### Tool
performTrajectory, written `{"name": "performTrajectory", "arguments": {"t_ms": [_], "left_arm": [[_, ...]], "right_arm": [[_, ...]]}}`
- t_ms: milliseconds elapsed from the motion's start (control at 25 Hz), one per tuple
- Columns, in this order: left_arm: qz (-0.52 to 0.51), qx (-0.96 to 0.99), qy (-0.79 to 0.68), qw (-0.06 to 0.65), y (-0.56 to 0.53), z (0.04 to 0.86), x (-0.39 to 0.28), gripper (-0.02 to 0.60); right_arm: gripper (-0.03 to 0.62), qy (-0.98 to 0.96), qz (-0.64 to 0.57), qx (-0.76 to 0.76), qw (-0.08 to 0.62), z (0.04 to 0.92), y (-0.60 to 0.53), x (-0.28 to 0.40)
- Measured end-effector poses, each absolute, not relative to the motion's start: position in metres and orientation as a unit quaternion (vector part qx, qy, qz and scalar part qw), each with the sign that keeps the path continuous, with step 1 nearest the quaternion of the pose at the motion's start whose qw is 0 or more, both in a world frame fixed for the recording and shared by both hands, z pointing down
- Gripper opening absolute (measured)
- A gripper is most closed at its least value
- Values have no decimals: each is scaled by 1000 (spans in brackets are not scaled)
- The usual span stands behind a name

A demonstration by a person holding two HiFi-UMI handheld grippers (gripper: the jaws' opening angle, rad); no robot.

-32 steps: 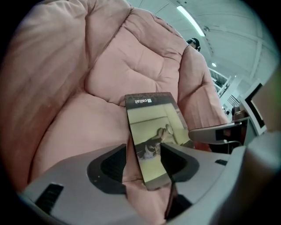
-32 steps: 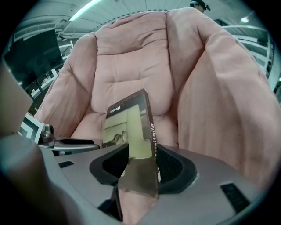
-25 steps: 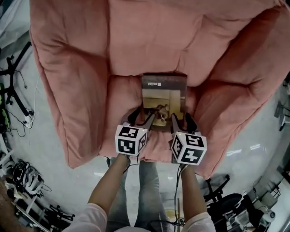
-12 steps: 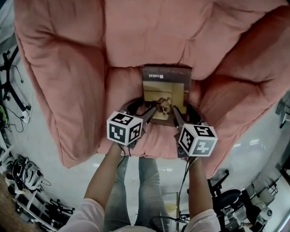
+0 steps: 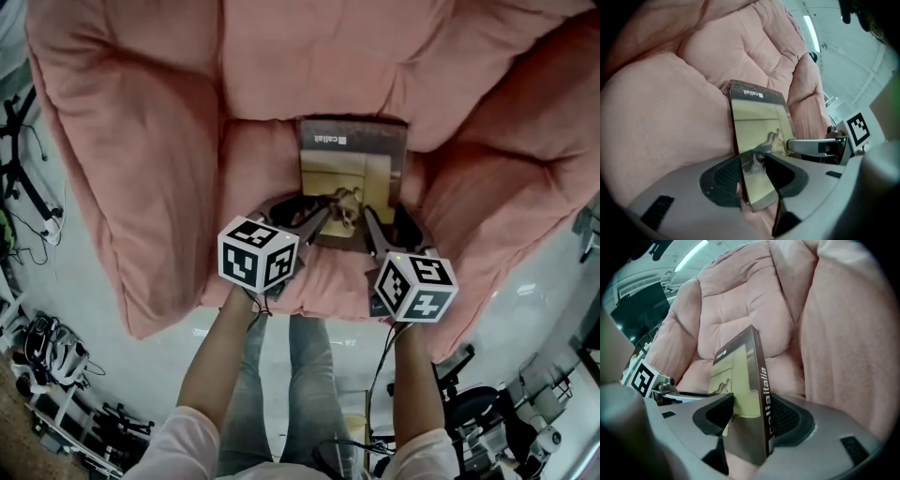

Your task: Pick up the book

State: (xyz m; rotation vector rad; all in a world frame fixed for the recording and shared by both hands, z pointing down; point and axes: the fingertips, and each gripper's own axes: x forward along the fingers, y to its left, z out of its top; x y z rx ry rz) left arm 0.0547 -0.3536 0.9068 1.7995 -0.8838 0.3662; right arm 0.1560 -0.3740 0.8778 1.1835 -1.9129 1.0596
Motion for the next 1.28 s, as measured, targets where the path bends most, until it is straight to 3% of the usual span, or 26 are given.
{"name": "performTrajectory", "arguments": {"t_ms": [960,1280], "left_arm": [[189,793,-392,426,-301,677,-5,164],[208,802,-380,411,-257,590,-17,161]], "right_arm": [[233,-758,414,459,209,667,-308,102],[233,-763,410,457,200,584,-261,91]]}}
